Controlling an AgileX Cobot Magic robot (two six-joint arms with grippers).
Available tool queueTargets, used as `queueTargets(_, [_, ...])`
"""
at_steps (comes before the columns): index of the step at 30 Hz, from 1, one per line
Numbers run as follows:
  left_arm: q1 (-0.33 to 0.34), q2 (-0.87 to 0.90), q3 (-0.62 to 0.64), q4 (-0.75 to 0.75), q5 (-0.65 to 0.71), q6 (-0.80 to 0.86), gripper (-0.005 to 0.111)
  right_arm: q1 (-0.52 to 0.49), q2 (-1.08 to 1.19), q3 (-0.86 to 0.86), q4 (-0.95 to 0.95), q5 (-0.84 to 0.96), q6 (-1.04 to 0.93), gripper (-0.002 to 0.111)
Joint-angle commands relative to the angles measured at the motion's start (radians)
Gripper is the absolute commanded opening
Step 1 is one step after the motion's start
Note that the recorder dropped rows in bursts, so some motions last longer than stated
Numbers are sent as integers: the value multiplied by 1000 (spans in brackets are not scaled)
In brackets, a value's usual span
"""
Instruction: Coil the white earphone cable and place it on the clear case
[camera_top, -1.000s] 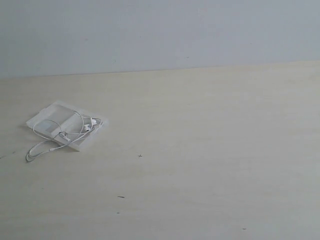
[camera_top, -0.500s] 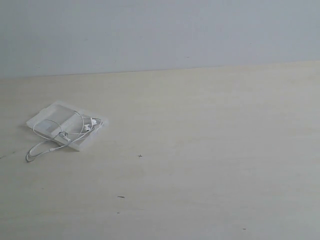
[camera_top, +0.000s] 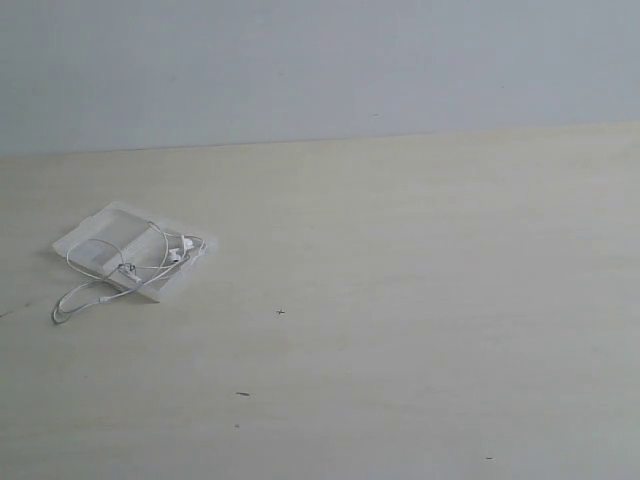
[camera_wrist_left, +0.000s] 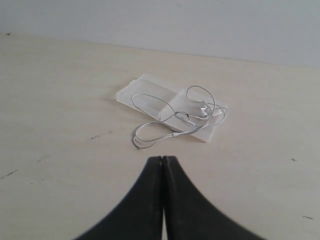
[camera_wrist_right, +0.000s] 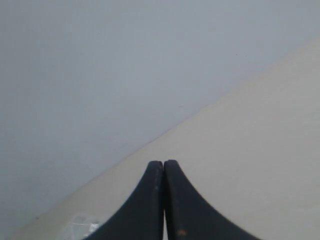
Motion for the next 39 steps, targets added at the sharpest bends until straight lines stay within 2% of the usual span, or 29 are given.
queueTargets(1, [2, -4, 3, 2, -7, -7, 0, -3, -6, 40, 81, -99, -35, 0])
queueTargets(9, [2, -4, 3, 2, -7, -7, 0, -3, -6, 40, 80, -46, -548, 0])
queueTargets(11, [2, -4, 3, 2, -7, -7, 0, -3, -6, 40, 80, -26, -617, 0])
queueTargets(17, [2, -4, 3, 2, -7, -7, 0, -3, -6, 40, 82, 79, -630, 0])
queueTargets(39, [2, -4, 3, 2, -7, -7, 0, -3, -6, 40, 82, 78, -628, 0])
